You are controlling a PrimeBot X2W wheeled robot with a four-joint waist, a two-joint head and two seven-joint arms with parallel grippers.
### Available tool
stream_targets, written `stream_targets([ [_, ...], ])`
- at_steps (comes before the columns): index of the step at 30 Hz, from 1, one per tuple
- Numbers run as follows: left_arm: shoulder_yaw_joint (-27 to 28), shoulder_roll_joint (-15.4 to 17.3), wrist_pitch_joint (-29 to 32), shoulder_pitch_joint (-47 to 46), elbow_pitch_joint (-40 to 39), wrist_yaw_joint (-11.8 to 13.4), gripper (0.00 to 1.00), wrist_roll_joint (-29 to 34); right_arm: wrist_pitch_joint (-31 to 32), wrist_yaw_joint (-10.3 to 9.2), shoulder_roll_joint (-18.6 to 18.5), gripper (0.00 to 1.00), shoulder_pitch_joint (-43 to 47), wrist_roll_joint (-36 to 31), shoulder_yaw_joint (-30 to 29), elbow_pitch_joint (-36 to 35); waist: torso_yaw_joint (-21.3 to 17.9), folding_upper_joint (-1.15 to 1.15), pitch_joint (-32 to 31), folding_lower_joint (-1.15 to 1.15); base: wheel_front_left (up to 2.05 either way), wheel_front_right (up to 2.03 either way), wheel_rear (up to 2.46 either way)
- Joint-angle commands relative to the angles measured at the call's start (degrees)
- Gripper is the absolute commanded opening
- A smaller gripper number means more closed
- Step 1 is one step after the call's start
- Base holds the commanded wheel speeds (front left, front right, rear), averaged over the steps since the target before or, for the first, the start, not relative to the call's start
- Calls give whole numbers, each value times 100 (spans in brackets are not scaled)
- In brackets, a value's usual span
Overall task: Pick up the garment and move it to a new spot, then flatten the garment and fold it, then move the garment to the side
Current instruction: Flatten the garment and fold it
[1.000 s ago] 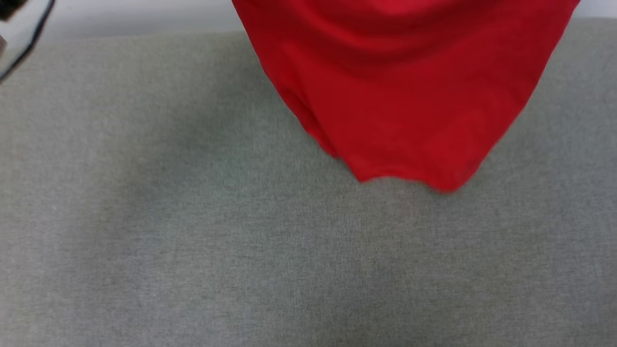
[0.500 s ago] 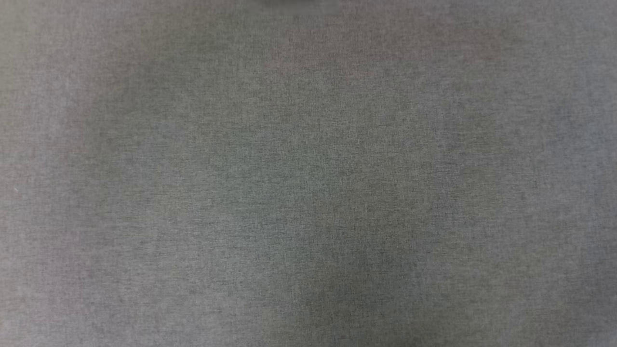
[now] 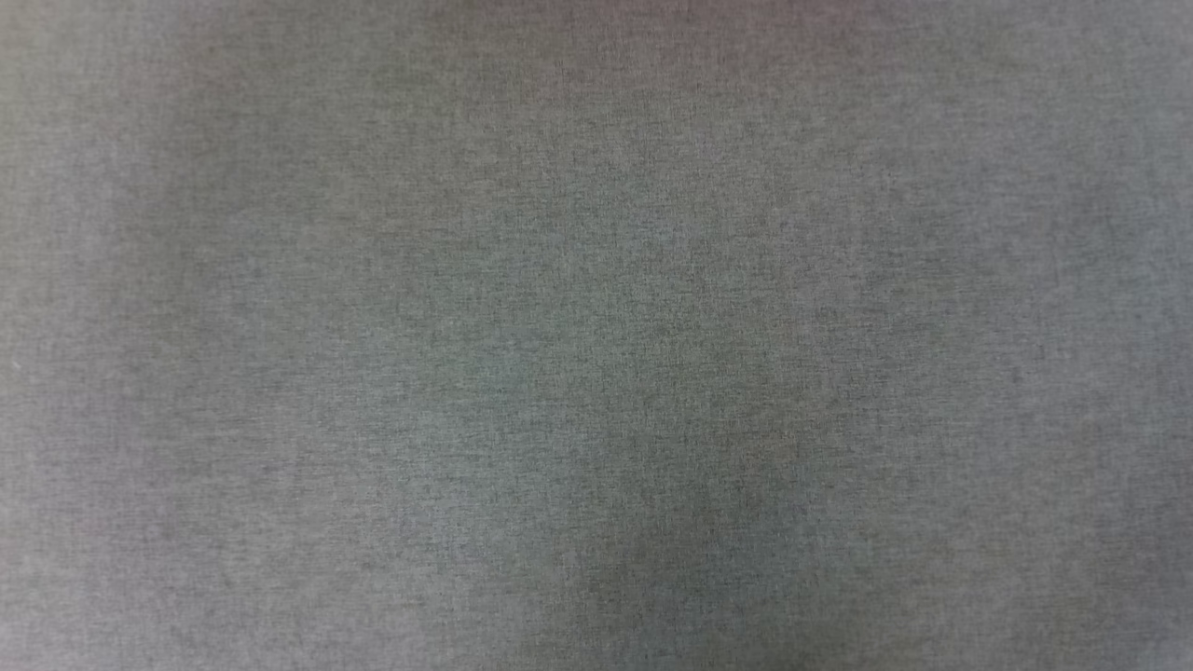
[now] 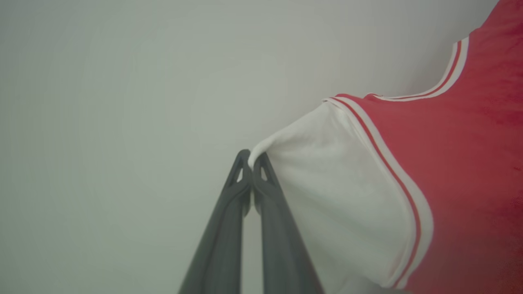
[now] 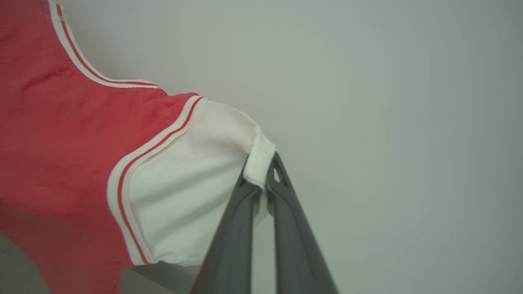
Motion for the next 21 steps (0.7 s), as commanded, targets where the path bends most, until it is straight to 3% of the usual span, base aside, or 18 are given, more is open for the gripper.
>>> stream_targets([
  [1, -27, -22, -165, 361, 93, -9, 0, -118, -154, -4, 37, 0, 352, 166, 134, 60, 10, 0, -67, -1, 0, 0, 0],
  [12, -175, -29, -695, 2651, 36, 17, 0, -755, -833, -4, 190, 0, 2346, 788, 770, -54, 9, 0, -550, -1, 0, 0, 0],
  [18, -133, 65, -802, 3954, -428, 305, 0, -1061, -1104, -4, 127, 0, 3385, 1075, 976, -347, 10, 0, -935, -1, 0, 0, 0],
  [21, -120, 271, -833, 4748, -841, 505, 0, -1249, -1217, -4, 56, 0, 4021, 1229, 1086, -575, 10, 0, -1198, -1, 0, 0, 0],
])
